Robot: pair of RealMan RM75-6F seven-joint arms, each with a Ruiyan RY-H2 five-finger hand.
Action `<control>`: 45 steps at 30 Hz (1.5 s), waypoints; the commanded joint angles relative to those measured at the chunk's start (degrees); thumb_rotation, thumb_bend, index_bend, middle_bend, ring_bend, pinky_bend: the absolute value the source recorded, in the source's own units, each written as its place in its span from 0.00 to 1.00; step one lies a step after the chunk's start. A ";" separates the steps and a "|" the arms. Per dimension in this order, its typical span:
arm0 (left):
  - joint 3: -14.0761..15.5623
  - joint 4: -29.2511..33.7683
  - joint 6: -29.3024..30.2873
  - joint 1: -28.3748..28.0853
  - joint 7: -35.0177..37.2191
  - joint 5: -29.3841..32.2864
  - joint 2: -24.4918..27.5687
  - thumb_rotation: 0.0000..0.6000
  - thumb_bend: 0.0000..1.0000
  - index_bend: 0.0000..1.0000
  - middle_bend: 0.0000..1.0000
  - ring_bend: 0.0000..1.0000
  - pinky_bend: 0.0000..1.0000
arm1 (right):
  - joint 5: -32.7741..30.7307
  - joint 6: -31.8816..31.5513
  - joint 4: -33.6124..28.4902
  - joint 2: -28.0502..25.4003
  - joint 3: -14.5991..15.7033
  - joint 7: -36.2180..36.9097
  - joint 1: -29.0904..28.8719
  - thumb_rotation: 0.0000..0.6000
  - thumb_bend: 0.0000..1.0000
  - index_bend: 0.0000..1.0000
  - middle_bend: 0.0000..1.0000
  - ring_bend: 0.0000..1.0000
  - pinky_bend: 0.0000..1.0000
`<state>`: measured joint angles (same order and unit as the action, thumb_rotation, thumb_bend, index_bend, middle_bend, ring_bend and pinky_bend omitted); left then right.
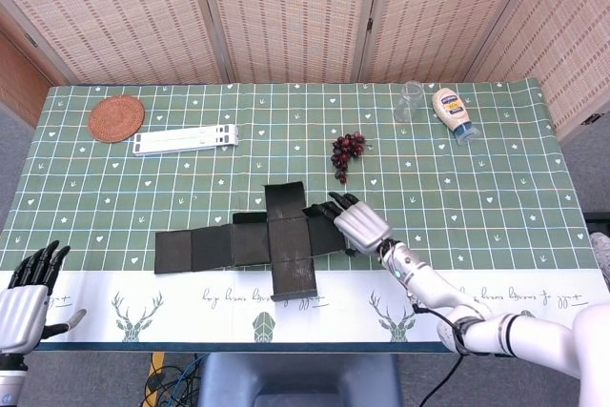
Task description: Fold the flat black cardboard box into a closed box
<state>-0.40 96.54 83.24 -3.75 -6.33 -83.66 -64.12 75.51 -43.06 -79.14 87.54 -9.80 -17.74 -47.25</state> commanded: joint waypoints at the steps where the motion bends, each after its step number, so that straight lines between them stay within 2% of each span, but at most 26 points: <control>1: 0.00 0.08 0.07 0.03 0.04 -0.07 0.09 1.00 0.14 0.00 0.00 0.00 0.08 | 0.94 -1.93 6.54 4.80 -2.12 -2.32 -3.37 1.00 0.20 0.00 0.14 0.06 0.13; 5: -0.10 0.18 0.02 0.06 0.01 0.14 0.24 1.00 0.14 0.00 0.00 0.00 0.08 | 0.22 -2.59 14.40 9.82 -4.53 -2.05 -6.47 1.00 0.21 0.00 0.14 0.06 0.13; 8: -0.08 0.35 0.15 0.15 0.04 0.08 0.50 1.00 0.14 0.00 0.00 0.00 0.08 | 0.25 -3.09 15.32 10.31 -5.59 -0.25 -7.51 1.00 0.22 0.00 0.14 0.06 0.13; 11: -0.15 0.40 0.47 0.34 0.13 0.13 0.72 1.00 0.14 0.00 0.00 0.00 0.08 | 0.94 -3.61 10.72 7.66 -6.00 4.28 -7.12 1.00 0.23 0.00 0.14 0.06 0.13; 17: -0.13 0.61 0.16 0.10 -0.08 -0.18 0.67 1.00 0.14 0.00 0.00 0.00 0.08 | 3.69 -3.94 -4.26 -1.98 -5.06 11.05 -5.26 1.00 0.24 0.00 0.14 0.06 0.13; 23: -0.12 0.95 0.16 0.01 -0.56 -0.41 0.61 1.00 0.14 0.00 0.00 0.00 0.08 | 5.02 -3.33 -11.79 -5.50 -3.34 13.27 -4.88 1.00 0.24 0.01 0.17 0.06 0.13; 27: 0.07 1.15 0.42 0.22 -0.76 -0.63 0.50 1.00 0.14 0.00 0.00 0.00 0.08 | 5.07 -0.23 -12.92 -5.39 -1.18 10.68 -6.31 1.00 0.24 0.09 0.20 0.06 0.13; 32: 0.22 0.99 0.92 0.70 -0.52 -0.55 0.56 1.00 0.14 0.00 0.00 0.00 0.08 | 3.89 1.77 -11.27 -3.49 1.06 4.64 -7.57 1.00 0.25 0.20 0.23 0.06 0.13; 37: 0.32 0.72 1.13 0.88 -0.19 -0.77 0.48 1.00 0.14 0.00 0.00 0.00 0.08 | 2.22 2.91 -10.18 -1.37 2.20 1.37 -8.40 1.00 0.28 0.29 0.26 0.07 0.13; 45: 0.38 -0.04 1.11 1.14 0.58 -0.61 0.29 1.00 0.14 0.00 0.00 0.00 0.08 | 3.08 2.13 -6.71 2.60 3.21 -2.60 -9.74 1.00 0.34 0.41 0.30 0.11 0.13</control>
<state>-0.02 96.54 84.33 -2.64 -5.78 -84.27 -63.82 78.25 -40.66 -86.33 89.67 -6.83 -19.89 -56.74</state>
